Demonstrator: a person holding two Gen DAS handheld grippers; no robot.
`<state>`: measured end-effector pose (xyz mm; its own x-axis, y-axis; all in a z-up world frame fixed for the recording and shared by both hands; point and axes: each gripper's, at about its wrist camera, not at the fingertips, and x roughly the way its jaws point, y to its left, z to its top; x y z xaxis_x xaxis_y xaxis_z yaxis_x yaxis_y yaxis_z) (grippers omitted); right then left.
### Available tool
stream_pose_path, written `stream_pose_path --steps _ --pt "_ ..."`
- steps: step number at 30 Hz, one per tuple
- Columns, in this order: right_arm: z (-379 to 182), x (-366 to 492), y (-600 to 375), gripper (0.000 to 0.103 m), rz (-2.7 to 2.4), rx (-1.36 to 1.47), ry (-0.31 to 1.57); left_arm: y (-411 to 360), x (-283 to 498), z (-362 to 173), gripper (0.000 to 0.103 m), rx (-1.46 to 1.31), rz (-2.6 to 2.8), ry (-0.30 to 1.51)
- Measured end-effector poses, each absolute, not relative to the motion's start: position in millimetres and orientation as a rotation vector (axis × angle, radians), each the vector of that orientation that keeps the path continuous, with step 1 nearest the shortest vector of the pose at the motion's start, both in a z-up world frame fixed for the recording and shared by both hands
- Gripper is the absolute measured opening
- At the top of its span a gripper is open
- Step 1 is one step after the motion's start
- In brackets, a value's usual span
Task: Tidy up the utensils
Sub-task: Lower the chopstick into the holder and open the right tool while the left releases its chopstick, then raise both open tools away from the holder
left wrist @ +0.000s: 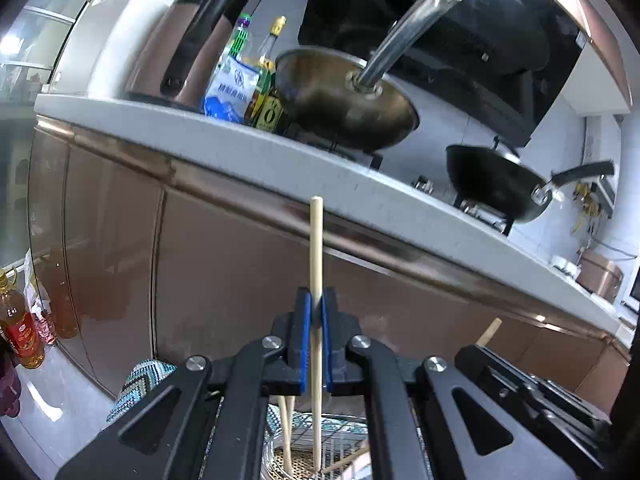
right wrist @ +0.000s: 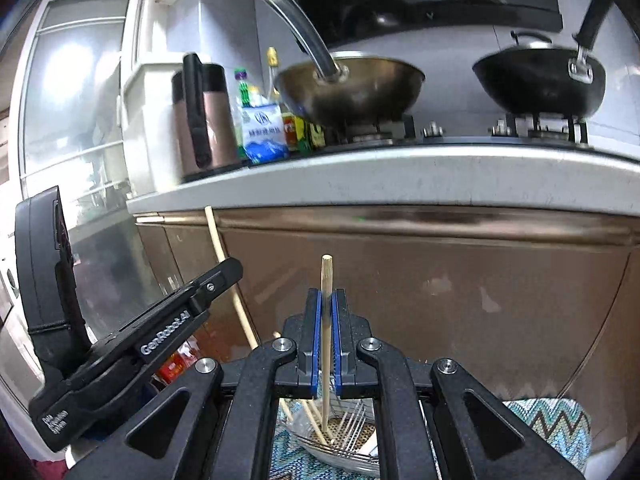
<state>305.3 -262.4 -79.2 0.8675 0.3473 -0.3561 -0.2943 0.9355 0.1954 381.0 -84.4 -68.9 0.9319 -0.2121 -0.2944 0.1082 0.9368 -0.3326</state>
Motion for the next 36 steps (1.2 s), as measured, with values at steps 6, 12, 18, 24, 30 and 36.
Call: stream_pose_path --steps 6,12,18,24,30,36 --pt "-98 315 -268 0.005 0.326 0.155 0.422 -81 385 -86 0.007 -0.324 -0.166 0.358" --pt "-90 303 -269 0.010 0.314 0.160 0.404 -67 362 -66 0.009 -0.314 -0.159 0.322" --pt "-69 274 -269 0.017 0.305 0.165 0.369 -47 324 -29 0.026 -0.302 -0.145 0.288" --pt "-42 226 -266 0.025 0.309 0.158 0.322 -29 270 7 0.033 -0.288 -0.137 0.237" --pt "-15 170 -263 0.035 0.305 0.155 0.260 -17 210 38 0.042 -0.277 -0.137 0.207" --pt "5 112 -261 0.050 0.264 0.141 0.197 -7 156 57 0.048 -0.259 -0.132 0.192"
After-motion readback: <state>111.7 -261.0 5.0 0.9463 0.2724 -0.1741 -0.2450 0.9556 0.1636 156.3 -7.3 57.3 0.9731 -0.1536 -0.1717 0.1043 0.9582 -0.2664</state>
